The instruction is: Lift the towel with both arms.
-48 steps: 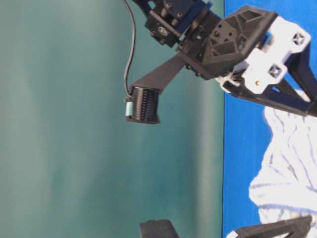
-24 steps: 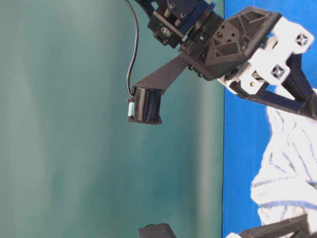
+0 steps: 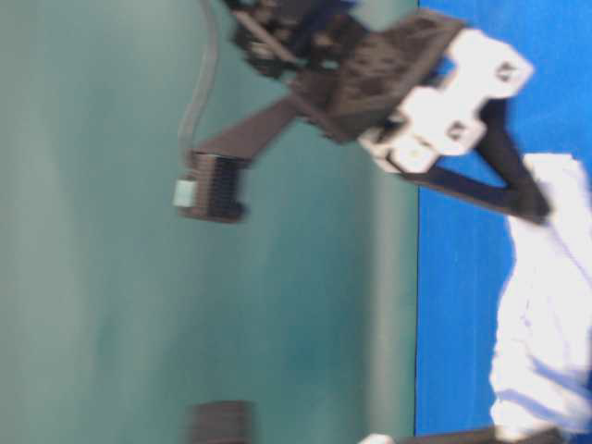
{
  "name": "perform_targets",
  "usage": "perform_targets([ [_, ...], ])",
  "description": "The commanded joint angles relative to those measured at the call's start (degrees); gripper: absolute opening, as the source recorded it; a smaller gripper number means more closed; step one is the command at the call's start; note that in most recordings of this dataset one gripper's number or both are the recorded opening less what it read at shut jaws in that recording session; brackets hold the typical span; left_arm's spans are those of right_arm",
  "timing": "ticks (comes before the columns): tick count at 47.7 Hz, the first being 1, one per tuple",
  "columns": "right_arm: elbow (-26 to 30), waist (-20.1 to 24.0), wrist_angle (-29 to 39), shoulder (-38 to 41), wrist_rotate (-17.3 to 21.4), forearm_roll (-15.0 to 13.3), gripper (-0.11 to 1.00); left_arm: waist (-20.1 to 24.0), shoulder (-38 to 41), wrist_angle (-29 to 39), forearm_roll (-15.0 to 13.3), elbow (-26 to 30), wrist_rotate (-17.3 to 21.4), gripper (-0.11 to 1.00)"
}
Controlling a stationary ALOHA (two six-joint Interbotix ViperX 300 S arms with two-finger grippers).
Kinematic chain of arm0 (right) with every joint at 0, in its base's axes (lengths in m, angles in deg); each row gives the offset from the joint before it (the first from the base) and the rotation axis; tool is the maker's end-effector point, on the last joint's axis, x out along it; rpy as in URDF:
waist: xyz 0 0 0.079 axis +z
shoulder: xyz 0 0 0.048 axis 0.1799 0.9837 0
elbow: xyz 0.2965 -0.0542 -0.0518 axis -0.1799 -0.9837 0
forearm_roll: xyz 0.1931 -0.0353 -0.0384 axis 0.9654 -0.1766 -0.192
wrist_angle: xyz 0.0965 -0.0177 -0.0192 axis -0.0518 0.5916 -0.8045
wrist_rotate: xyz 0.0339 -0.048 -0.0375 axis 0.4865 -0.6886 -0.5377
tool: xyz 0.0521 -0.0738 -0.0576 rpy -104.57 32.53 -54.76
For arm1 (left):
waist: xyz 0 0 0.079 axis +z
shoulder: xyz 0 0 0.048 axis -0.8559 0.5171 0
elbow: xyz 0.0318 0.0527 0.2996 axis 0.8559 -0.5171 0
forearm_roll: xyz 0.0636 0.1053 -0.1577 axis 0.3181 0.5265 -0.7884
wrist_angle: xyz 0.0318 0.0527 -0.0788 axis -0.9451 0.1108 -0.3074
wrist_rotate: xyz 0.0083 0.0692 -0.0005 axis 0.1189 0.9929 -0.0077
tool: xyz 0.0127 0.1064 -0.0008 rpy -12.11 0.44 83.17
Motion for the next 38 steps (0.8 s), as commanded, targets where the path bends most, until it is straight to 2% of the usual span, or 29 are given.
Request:
perform_targets([
  [1,1.8,0.0,2.7,-4.9,-0.1,0.0,0.01,0.1,-5.6,3.6,-0.1,3.0,0.1,0.08],
  [9,4.3,-0.3,9.1,-11.6,-0.9,-0.3,0.01,0.6,-13.4,10.0,-0.1,7.3,0.1,0.08],
  [21,8.5,-0.5,15.8,-20.3,-1.7,-2.3,0.01,2.5,-21.8,17.9,-0.1,15.0,0.1,0.08],
  [38,15.4,-0.5,24.3,-28.7,-1.7,-6.6,0.01,5.9,-24.9,25.9,0.1,26.6,0.4,0.08],
])
